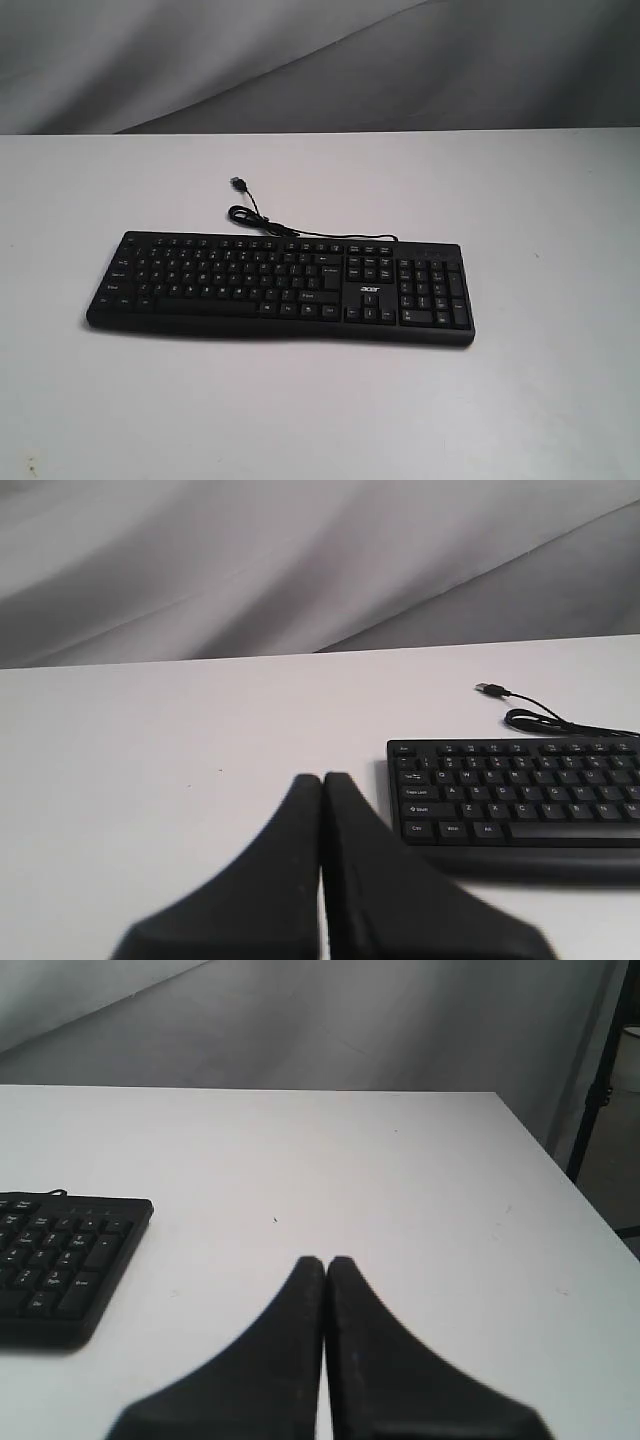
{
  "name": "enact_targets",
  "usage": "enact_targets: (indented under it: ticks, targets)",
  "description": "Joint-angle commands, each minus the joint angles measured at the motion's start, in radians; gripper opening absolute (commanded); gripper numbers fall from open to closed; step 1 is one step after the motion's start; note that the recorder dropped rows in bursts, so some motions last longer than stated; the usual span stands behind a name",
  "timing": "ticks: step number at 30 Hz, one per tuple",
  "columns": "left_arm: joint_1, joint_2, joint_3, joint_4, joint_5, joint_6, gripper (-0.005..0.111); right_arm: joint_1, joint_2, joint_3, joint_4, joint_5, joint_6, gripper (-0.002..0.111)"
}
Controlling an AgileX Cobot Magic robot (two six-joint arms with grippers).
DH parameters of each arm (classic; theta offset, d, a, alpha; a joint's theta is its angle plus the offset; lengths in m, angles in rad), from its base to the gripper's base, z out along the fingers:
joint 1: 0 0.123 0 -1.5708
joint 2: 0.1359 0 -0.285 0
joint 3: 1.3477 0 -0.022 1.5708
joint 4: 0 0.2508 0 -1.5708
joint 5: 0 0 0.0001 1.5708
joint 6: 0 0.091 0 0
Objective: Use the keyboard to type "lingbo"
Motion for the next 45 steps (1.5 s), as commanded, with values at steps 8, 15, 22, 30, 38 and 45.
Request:
enact_targets:
  ticks: [8, 15, 22, 30, 38, 45]
  targets:
    - [0.001, -0.004, 0.005, -0.004, -0.007, -0.002, 0.001, -0.008, -0.002, 0.004, 0.006, -0.002, -0.002, 0.0]
    - [0.001, -0.004, 0.005, -0.004, -0.007, -0.002, 0.001, -0.008, -0.002, 0.004, 0.006, -0.002, -0.002, 0.0]
    - [0.001, -0.004, 0.005, -0.004, -0.007, -0.002, 0.001, -0.008, -0.002, 0.004, 0.006, -0.002, -0.002, 0.0]
    - [0.001, -0.004, 0.005, -0.004, -0.007, -0.002, 0.001, -0.008, -0.002, 0.004, -0.023, -0.194, -0.01, 0.0]
    - [0.001, -0.004, 0.005, -0.004, -0.007, -0.002, 0.001, -0.008, -0.002, 0.004, -0.021, -0.722, -0.01, 0.0]
    - [0.001, -0.004, 0.005, -0.004, -0.007, -0.002, 0.001, -0.008, -0.002, 0.004, -0.021, -0.974, 0.119, 0.0]
